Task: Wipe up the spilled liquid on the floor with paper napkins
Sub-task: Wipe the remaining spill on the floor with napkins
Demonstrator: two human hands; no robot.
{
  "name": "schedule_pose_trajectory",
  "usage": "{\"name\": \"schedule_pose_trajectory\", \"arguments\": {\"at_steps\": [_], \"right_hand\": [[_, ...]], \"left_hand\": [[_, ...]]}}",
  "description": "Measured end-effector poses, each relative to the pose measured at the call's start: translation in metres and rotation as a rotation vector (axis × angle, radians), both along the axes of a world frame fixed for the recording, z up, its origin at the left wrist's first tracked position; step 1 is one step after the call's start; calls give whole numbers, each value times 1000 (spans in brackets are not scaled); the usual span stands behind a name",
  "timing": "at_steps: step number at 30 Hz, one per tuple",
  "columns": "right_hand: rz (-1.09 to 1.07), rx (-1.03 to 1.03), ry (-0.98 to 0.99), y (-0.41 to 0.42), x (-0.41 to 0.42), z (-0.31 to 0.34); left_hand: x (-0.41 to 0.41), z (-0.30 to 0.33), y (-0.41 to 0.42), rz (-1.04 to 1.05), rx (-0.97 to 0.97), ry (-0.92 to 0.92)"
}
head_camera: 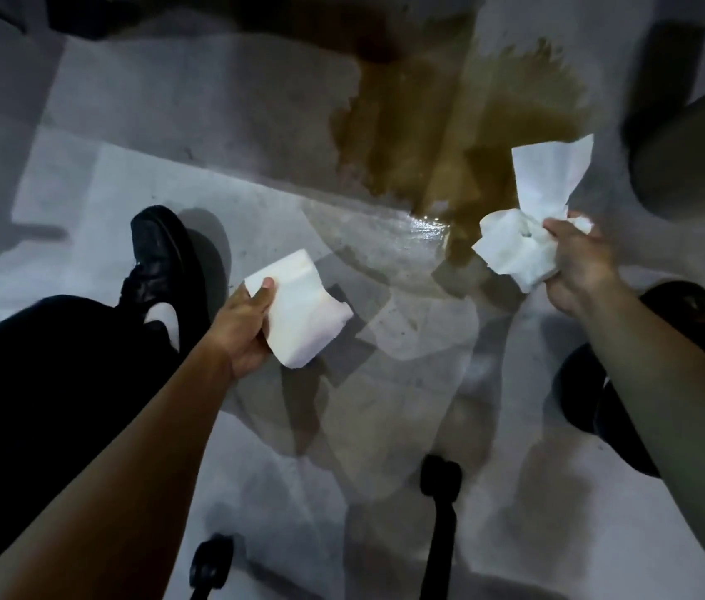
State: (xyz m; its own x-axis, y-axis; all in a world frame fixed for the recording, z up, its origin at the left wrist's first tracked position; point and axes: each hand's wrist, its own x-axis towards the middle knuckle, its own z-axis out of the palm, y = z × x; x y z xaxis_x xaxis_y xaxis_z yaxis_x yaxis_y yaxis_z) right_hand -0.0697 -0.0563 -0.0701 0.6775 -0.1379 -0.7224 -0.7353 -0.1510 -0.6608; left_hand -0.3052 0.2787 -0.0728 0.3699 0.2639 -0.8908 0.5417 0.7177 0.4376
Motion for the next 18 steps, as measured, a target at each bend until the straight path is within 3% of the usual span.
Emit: {"name": "schedule_pose_trajectory", "arguments": {"at_steps": [7, 12, 14, 18], "right_hand": [[-28, -26, -94, 5, -8, -12], [-57, -16, -51, -12, -4, -15], [31, -118, -82, -20, -3, -19], [263, -536, -291, -38, -2, -19]], "left_hand": [[-34, -33, 34, -77, 121, 208], [-32, -59, 42, -163, 364, 171], [-27, -65, 44, -246, 518, 248], [0, -50, 28, -639, 952, 395]]}}
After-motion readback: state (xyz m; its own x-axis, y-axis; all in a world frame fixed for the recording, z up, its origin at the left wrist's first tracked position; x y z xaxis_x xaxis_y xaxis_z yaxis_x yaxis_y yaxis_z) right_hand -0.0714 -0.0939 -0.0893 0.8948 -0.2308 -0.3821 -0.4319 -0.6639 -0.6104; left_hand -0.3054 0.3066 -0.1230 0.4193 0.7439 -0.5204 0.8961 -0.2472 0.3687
